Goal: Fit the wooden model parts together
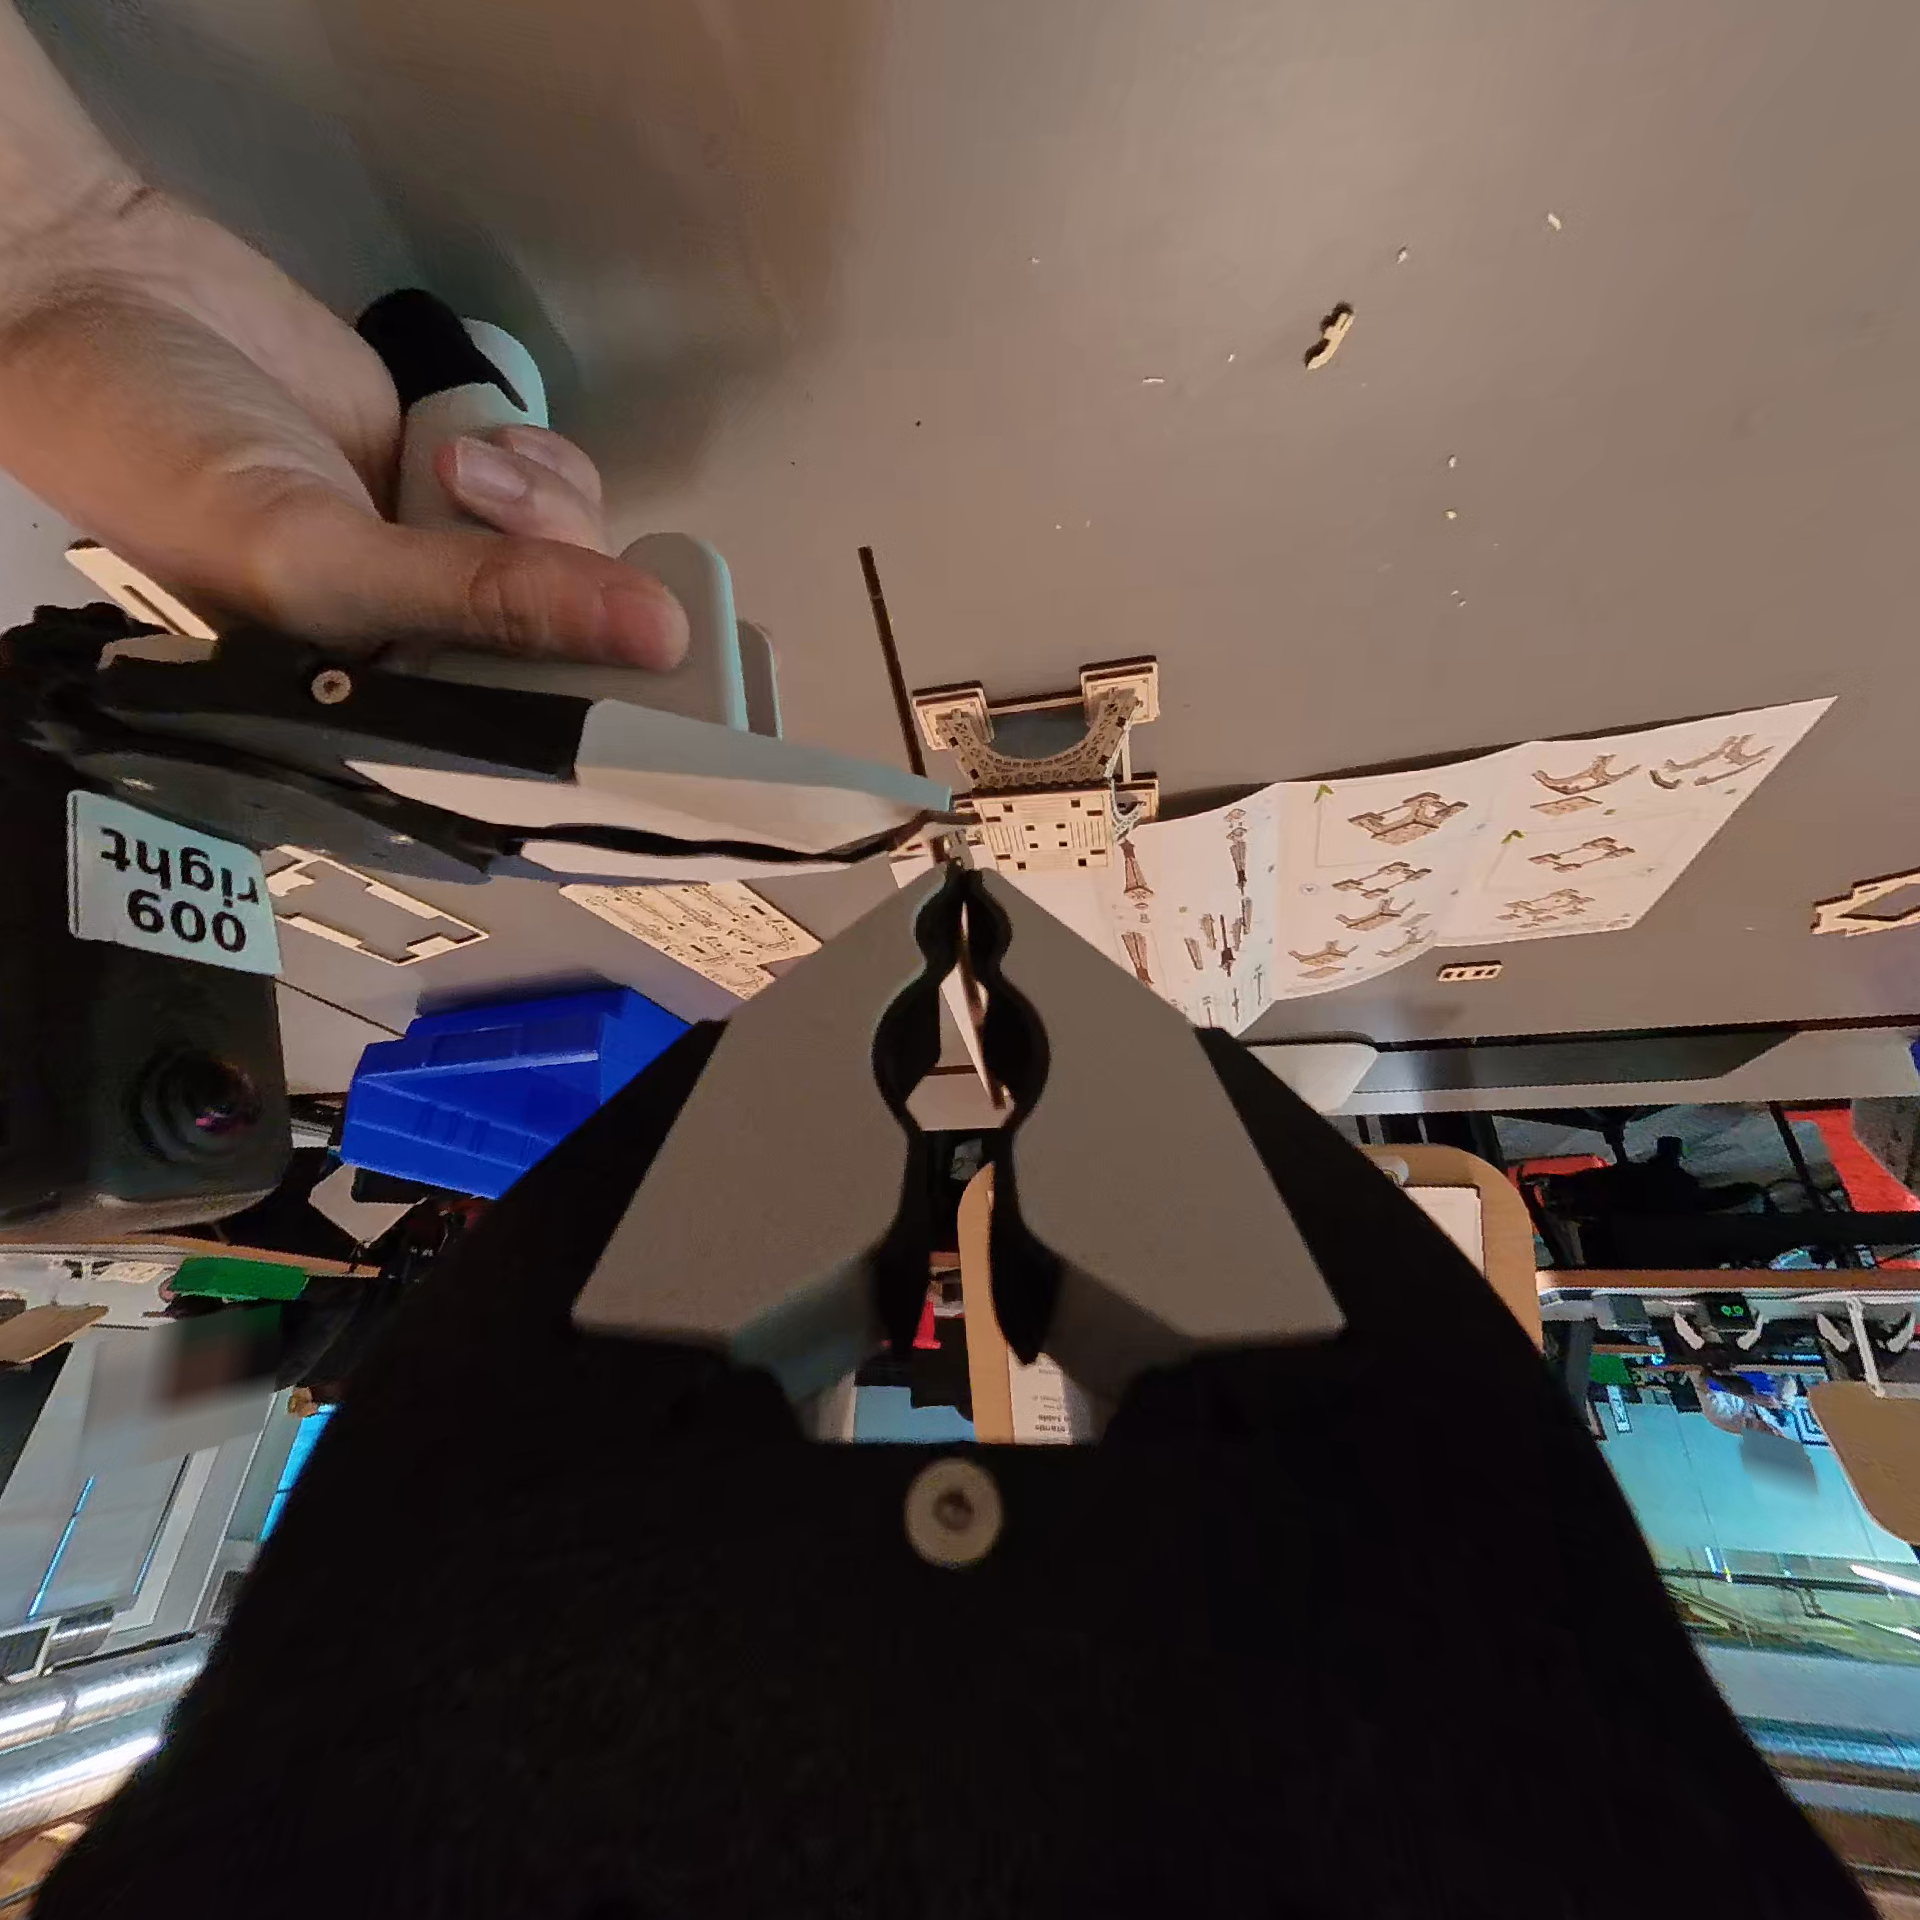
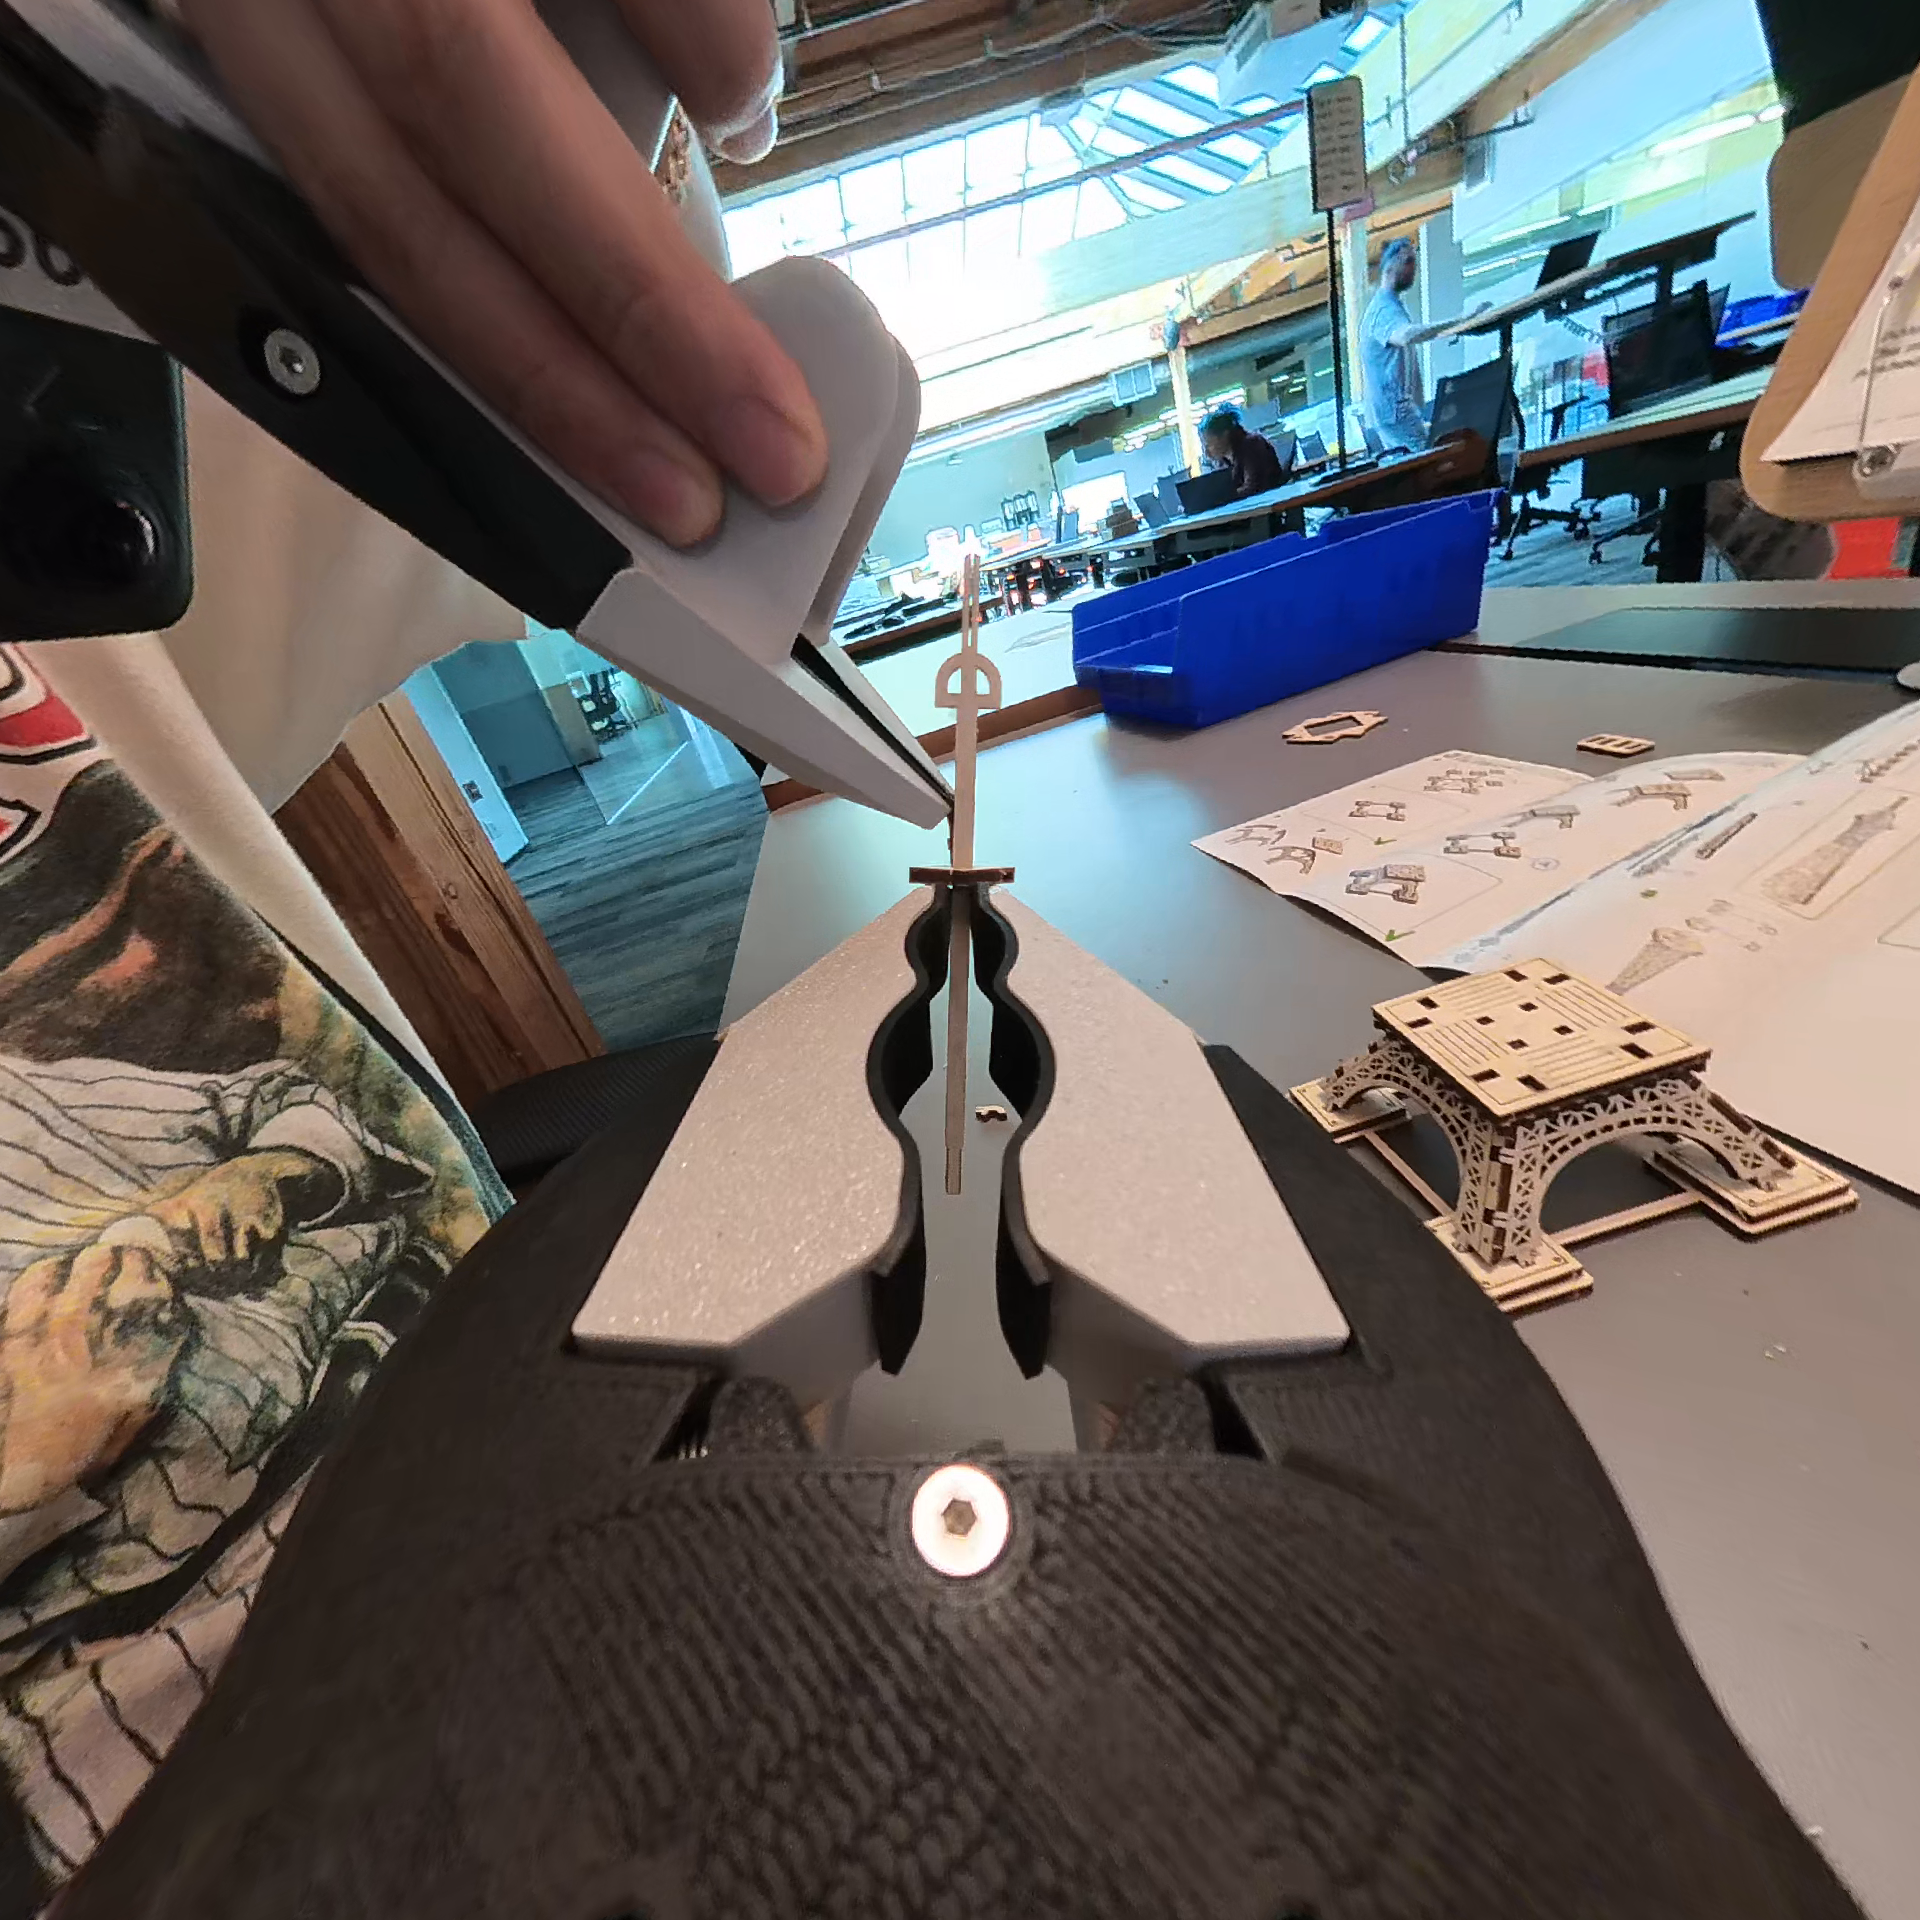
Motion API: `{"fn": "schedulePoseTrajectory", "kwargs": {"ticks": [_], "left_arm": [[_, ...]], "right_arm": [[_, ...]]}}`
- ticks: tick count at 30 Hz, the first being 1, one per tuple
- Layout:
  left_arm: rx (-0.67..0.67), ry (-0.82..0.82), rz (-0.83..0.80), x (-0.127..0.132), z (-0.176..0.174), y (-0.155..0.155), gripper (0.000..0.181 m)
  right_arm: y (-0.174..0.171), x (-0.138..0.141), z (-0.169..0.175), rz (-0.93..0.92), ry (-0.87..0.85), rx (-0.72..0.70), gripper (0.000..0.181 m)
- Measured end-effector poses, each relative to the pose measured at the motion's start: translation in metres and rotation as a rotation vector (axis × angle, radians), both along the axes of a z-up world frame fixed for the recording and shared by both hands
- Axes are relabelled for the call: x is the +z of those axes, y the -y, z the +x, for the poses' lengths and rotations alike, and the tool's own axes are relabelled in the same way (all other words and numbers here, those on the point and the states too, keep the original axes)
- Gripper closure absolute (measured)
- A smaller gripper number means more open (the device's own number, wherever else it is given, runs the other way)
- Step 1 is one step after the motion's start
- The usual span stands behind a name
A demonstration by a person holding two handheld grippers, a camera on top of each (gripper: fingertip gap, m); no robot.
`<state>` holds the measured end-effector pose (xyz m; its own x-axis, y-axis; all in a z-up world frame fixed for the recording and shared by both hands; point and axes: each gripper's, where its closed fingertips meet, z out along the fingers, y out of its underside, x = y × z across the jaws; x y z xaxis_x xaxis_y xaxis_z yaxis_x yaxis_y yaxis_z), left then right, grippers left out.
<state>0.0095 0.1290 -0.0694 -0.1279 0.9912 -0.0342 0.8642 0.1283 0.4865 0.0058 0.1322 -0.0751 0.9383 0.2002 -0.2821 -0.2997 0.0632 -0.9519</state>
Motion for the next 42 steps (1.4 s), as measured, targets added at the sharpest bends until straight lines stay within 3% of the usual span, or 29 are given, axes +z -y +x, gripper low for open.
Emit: {"fn": "schedulePoseTrajectory", "kwargs": {"ticks": [12,14,15,16,17,19,22,26,30,35,37,40,42], "left_arm": [[0.091,-0.113,-0.109,0.004,0.001,0.008,0.181],[0.088,-0.277,-0.188,-0.005,-0.023,0.023,0.181],[0.100,-0.269,-0.166,-0.011,-0.024,0.022,0.181],[0.096,-0.091,-0.112,-0.010,-0.002,0.015,0.181],[0.093,-0.026,-0.112,-0.008,0.006,0.012,0.181],[0.167,-0.092,-0.208,0.002,0.004,0.014,0.181],[0.236,-0.059,-0.394,0.032,0.019,0.015,0.181],[0.373,-0.107,-0.649,0.047,0.025,0.017,0.181],[0.576,-0.125,-0.916,0.035,0.041,0.011,0.181],[0.893,-0.316,-1.346,0.013,0.071,0.016,0.177],[1.028,-0.409,-1.482,0.005,0.086,0.025,0.177],[1.173,-0.470,-1.501,-0.017,0.105,0.048,0.171],[1.155,-0.467,-1.423,-0.029,0.117,0.068,0.166]], "right_arm": [[0.005,0.005,0.004,0.043,-0.044,0.010,0.180],[0.008,0.016,0.005,0.144,-0.051,0.008,0.179],[0.009,0.020,0.003,0.192,-0.100,0.038,0.180],[0.006,0.015,0.007,0.152,-0.149,0.026,0.180],[0.007,0.012,0.017,0.129,-0.147,-0.042,0.180],[0.015,0.011,0.019,0.111,-0.119,-0.052,0.180],[0.019,0.013,0.024,0.128,-0.115,-0.087,0.180],[0.025,0.015,0.036,0.171,-0.182,-0.119,0.180],[0.039,0.015,0.034,0.151,-0.116,-0.156,0.180],[0.085,0.020,0.041,0.139,-0.021,-0.249,0.180],[0.106,0.027,0.052,0.138,0.058,-0.367,0.180],[0.146,0.035,0.081,0.127,0.128,-0.606,0.181],[0.162,0.032,0.093,0.102,0.155,-0.686,0.181]]}}
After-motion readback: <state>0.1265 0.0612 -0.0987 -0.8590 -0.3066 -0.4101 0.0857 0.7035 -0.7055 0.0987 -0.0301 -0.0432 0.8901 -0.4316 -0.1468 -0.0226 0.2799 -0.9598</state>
